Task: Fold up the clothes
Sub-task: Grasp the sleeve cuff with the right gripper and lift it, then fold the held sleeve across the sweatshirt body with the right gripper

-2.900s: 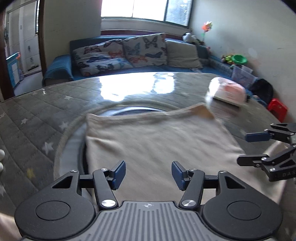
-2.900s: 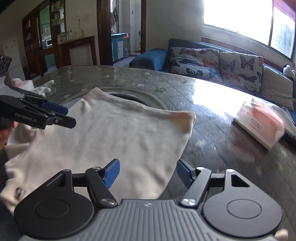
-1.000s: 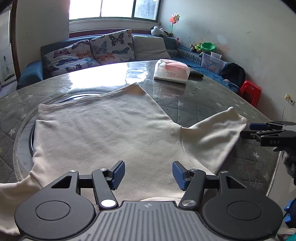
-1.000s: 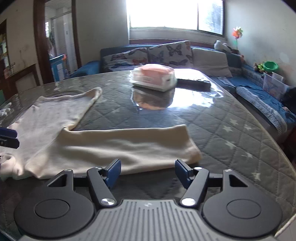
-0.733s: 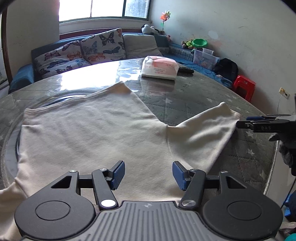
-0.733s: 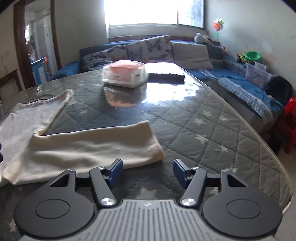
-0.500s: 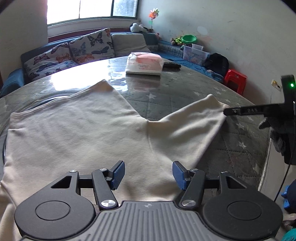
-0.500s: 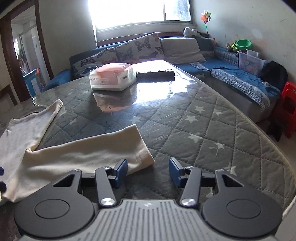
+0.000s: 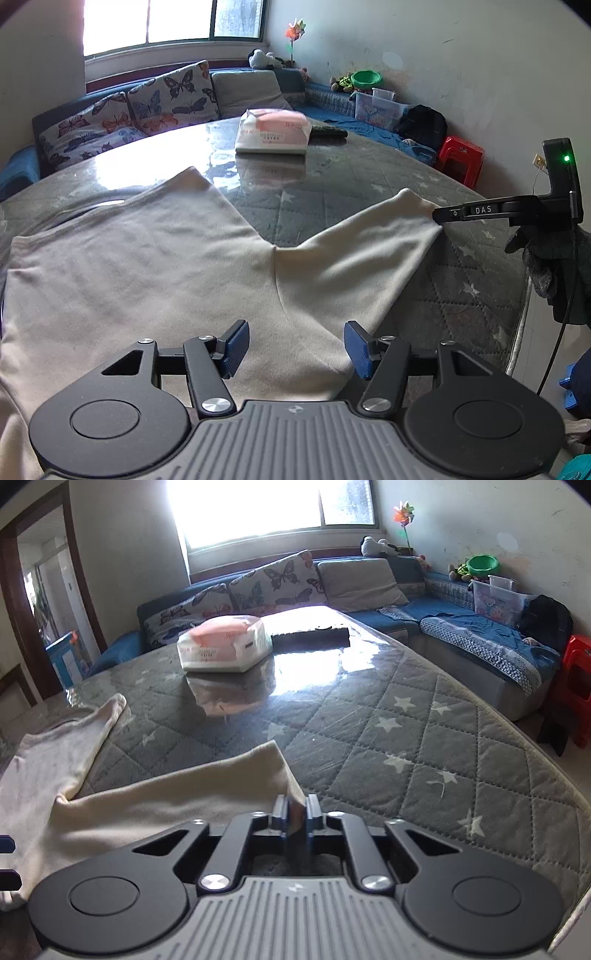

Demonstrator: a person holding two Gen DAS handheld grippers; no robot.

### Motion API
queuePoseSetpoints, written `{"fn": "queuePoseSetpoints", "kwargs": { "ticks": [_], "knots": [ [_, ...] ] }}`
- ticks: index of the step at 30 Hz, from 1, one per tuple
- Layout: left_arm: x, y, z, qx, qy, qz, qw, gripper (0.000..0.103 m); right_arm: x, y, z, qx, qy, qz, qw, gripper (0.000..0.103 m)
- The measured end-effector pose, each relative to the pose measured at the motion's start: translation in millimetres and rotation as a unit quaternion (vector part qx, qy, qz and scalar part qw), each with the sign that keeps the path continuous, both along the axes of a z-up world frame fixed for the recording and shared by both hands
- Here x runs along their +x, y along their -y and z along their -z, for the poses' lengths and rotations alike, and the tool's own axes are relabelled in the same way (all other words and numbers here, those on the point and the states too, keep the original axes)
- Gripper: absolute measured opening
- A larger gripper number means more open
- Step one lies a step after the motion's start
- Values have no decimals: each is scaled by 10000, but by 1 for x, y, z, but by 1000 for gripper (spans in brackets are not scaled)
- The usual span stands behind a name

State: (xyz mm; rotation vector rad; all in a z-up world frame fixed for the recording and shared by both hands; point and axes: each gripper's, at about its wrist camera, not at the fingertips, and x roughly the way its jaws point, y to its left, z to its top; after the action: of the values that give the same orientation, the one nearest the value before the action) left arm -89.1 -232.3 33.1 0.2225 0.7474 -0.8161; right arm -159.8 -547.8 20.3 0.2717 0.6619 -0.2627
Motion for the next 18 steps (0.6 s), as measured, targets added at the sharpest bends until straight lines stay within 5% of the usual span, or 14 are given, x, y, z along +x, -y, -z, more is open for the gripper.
{"fn": "queuePoseSetpoints", "kwargs": {
  "ticks": [10, 18],
  "knots": [
    [-5, -13, -2, -87, 41, -108, 9999, 60, 7, -30, -68, 147, 599, -738, 9954, 4],
    [-8, -92, -16, -432, 147, -1054, 9934, 63, 42, -136, -121, 75, 988, -2364, 9666, 4]
  ]
}}
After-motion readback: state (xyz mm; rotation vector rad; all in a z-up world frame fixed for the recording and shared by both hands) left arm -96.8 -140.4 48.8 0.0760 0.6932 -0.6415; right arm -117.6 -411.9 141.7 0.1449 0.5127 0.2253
